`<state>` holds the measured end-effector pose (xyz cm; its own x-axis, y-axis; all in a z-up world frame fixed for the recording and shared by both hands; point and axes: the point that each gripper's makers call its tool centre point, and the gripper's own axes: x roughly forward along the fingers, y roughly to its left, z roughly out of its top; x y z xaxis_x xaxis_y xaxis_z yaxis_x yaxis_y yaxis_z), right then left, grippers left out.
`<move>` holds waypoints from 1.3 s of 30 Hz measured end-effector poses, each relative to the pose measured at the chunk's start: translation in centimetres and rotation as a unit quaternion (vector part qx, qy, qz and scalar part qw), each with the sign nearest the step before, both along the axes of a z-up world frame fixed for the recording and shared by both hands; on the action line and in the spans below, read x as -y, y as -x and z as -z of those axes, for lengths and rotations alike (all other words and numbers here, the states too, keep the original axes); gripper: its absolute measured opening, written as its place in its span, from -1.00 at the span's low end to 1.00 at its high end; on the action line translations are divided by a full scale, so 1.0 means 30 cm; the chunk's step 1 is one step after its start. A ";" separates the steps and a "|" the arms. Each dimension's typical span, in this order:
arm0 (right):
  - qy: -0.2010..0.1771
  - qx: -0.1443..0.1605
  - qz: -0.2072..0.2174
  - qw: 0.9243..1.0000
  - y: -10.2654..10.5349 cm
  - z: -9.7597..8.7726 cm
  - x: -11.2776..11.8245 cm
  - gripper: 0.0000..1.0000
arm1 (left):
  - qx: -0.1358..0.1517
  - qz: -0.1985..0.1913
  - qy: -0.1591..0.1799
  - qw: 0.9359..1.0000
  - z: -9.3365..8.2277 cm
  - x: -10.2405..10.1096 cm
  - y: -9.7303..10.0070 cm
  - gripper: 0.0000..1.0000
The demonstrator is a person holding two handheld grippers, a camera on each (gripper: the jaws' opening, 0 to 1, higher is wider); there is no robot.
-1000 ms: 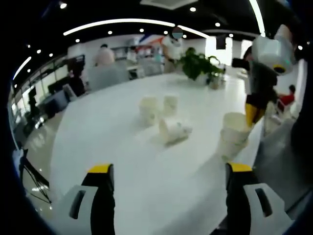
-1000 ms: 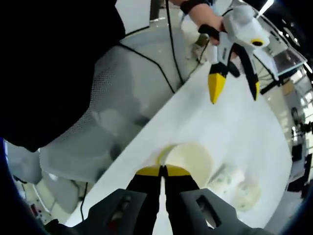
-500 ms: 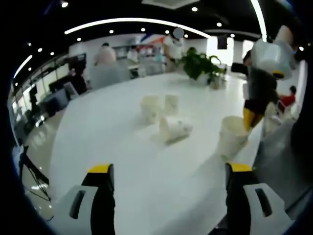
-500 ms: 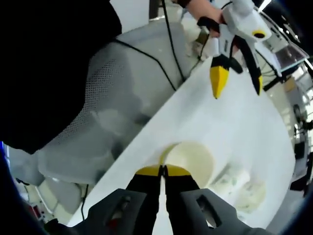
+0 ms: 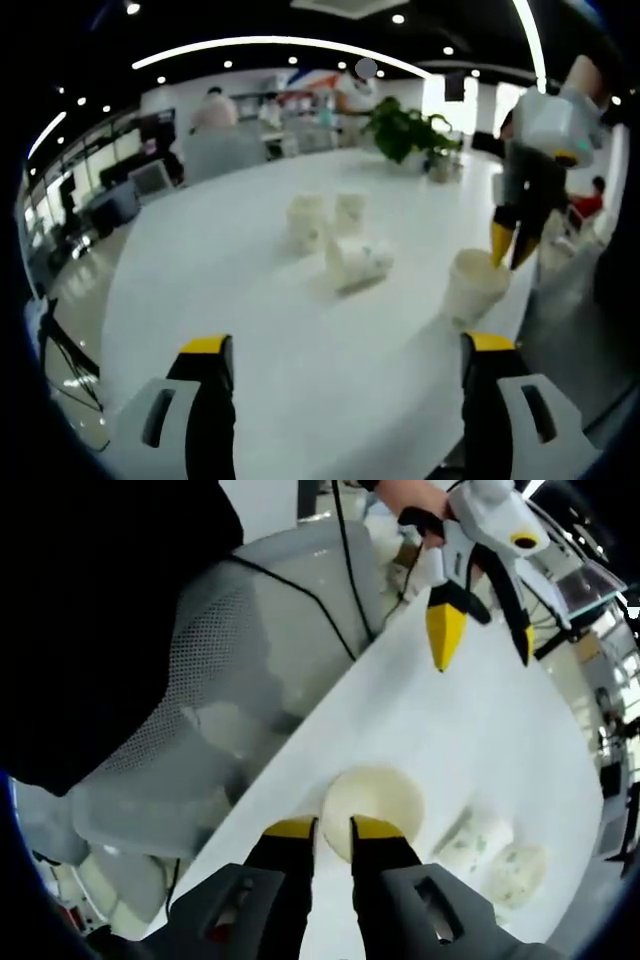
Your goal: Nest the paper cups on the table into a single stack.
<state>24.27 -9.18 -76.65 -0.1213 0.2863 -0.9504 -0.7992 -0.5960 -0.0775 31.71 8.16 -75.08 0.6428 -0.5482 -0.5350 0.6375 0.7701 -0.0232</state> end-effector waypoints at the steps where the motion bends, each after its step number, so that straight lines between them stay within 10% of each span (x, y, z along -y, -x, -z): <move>1: 0.000 0.001 0.001 1.000 -0.001 0.000 0.000 -0.81 | 0.000 0.000 0.000 1.000 0.000 0.001 0.000 0.88; 39: -0.088 -0.031 0.134 0.987 -0.059 -0.116 0.061 -0.60 | 0.002 0.014 -0.007 1.000 -0.018 0.020 -0.007 0.89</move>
